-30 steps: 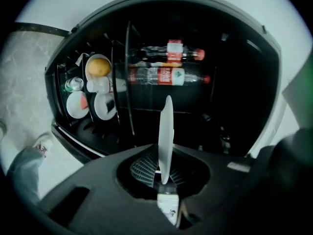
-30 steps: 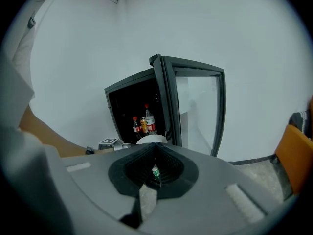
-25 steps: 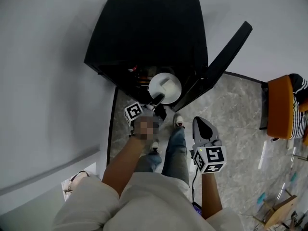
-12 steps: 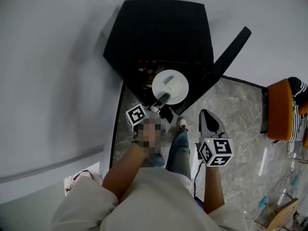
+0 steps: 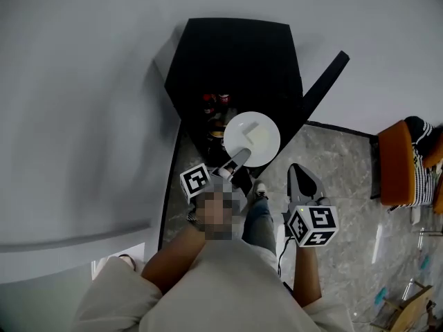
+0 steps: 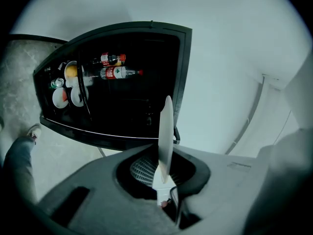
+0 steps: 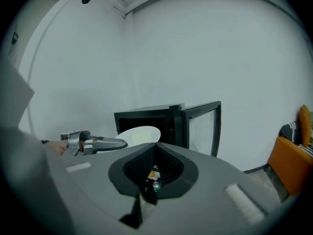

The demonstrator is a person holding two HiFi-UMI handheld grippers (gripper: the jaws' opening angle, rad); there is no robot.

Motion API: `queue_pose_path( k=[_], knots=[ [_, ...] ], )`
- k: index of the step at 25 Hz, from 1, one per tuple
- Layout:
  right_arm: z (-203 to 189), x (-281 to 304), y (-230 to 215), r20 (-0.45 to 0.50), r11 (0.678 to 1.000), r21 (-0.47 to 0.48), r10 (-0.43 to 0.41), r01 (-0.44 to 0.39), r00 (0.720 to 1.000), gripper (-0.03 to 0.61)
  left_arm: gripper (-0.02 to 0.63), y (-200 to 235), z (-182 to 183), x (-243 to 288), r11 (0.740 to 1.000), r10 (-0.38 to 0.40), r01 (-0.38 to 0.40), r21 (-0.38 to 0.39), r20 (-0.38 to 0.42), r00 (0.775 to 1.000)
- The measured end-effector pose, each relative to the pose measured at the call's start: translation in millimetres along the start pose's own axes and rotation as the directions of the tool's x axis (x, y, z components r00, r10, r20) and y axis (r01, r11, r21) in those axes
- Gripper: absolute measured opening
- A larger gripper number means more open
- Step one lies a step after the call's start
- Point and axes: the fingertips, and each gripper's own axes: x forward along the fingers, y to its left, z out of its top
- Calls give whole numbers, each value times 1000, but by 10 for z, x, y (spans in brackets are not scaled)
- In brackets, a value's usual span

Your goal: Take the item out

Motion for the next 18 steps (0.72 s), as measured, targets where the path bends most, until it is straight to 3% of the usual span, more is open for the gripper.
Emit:
queue_pose_path(
  k=[8, 18],
  knots=[
    [93, -395, 275, 30, 999, -38, 4, -3, 1000, 6, 26, -355, -330, -264, 999, -17, 19, 26, -56, 998],
    [249, -328, 346, 43, 995, -96, -9, 13, 999, 6, 26, -408, -371, -296, 999, -8, 11, 37, -80, 997]
  ],
)
